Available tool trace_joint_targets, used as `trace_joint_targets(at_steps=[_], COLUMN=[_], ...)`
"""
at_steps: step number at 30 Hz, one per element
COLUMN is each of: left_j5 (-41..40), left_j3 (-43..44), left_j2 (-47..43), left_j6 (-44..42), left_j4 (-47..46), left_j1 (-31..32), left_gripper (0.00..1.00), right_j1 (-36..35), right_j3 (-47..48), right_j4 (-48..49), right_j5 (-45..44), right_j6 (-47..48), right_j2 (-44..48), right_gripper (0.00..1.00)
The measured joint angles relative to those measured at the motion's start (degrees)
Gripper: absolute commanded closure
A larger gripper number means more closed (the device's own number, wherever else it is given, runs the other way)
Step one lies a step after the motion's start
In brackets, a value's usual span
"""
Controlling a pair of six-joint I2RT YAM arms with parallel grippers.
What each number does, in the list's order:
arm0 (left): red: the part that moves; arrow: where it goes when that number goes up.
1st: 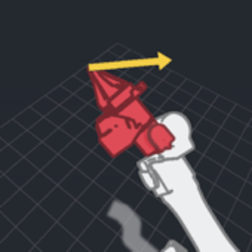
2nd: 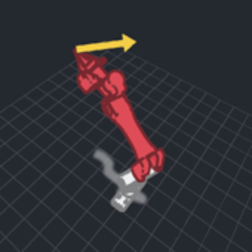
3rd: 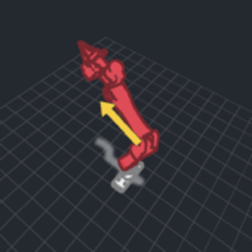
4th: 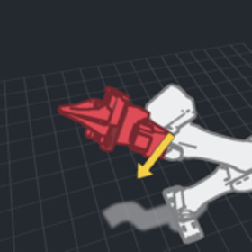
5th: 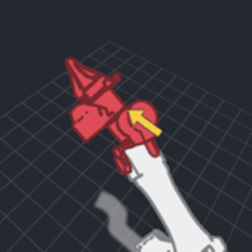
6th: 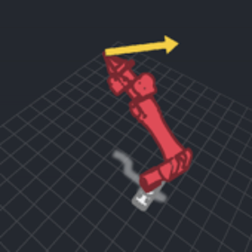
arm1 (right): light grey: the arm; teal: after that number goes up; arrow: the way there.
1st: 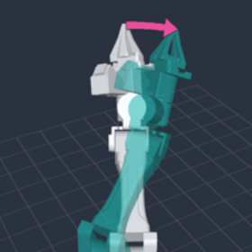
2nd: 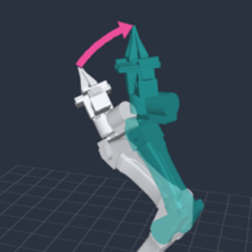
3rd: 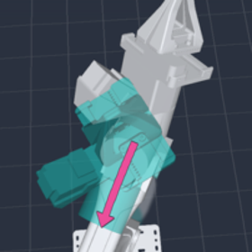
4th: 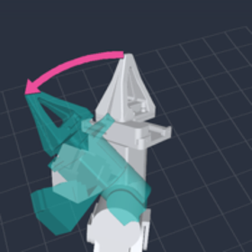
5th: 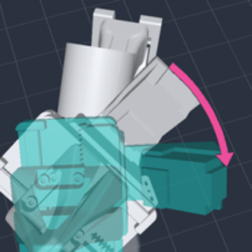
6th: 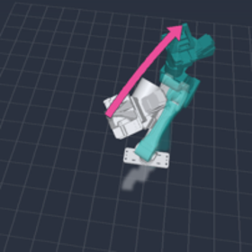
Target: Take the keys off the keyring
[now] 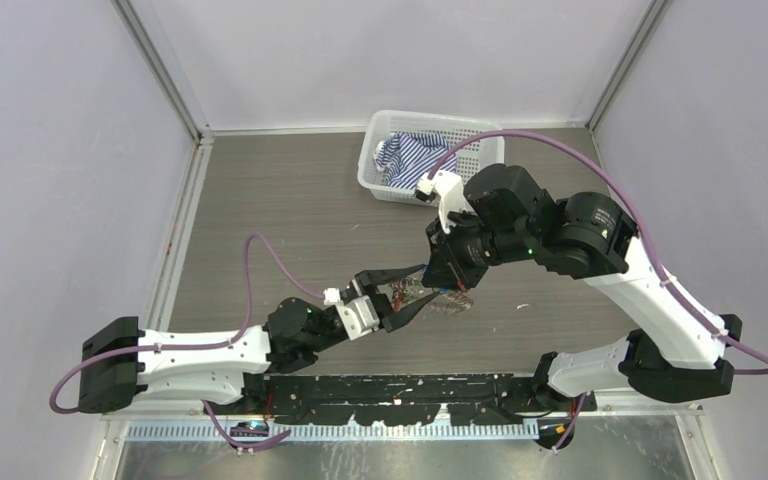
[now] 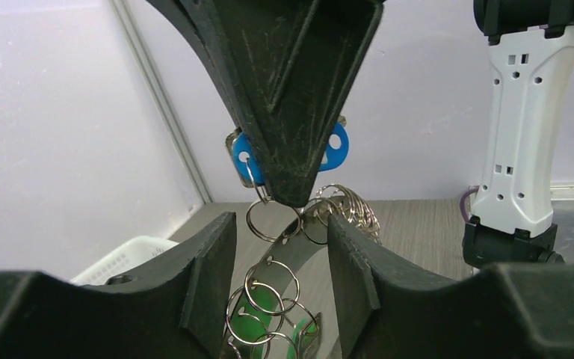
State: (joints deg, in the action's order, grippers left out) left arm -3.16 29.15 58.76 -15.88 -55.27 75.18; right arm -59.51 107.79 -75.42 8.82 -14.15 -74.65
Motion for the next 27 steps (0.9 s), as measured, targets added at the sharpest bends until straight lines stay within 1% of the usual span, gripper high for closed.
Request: trace_joint_targets(at_steps=[3,12,16,18,19,20,21,27], left_j5=[0.7,0.4,-0.7,-1.6,-2.1,-2.8,-3.3,-5.9], left_j3=[-0.3,-0.7,-1.2,-1.3,-1.4,-1.4,-1.4,-1.4], left_j2=[0.0,0.0,0.0,0.0,0.0,0.0,0.0,0.0], left_j6=[-1.7,-7.5,-9.2,-10.1,-10.5,-10.9,-11.3,-14.5], left_j4=[-0.7,0.9,0.6,0.3,0.2,-0.1,-0.2,-0.7], left_j1=[0.3,2.4,2.8,2.8,2.8,2.8,2.8,2.8], left_gripper=[0.53,0.55,0.59,0.68,0.78,0.92,0.98,0.99], right_j1=[0.0,0.0,0.0,0.0,0.0,0.0,0.0,0.0], right_j3=[0.7,2.4,2.6,2.6,2.6,2.6,2.6,2.6], right_j4=[-0.2,-0.1,-0.1,-0.1,-0.1,-0.1,-0.1,-0.2], right_j5=[0.0,0.1,0.4,0.5,0.7,0.9,1.0,1.2], right_j6=[0.0,-0.1,-0.2,-0.4,-0.4,-0.4,-0.5,-0.6], right_j2=[-0.2,-0.9,-1.3,-1.5,-1.5,-1.6,-1.6,-1.6], right_gripper=[0.99,0.99,0.99,0.99,0.99,0.99,0.99,0.99])
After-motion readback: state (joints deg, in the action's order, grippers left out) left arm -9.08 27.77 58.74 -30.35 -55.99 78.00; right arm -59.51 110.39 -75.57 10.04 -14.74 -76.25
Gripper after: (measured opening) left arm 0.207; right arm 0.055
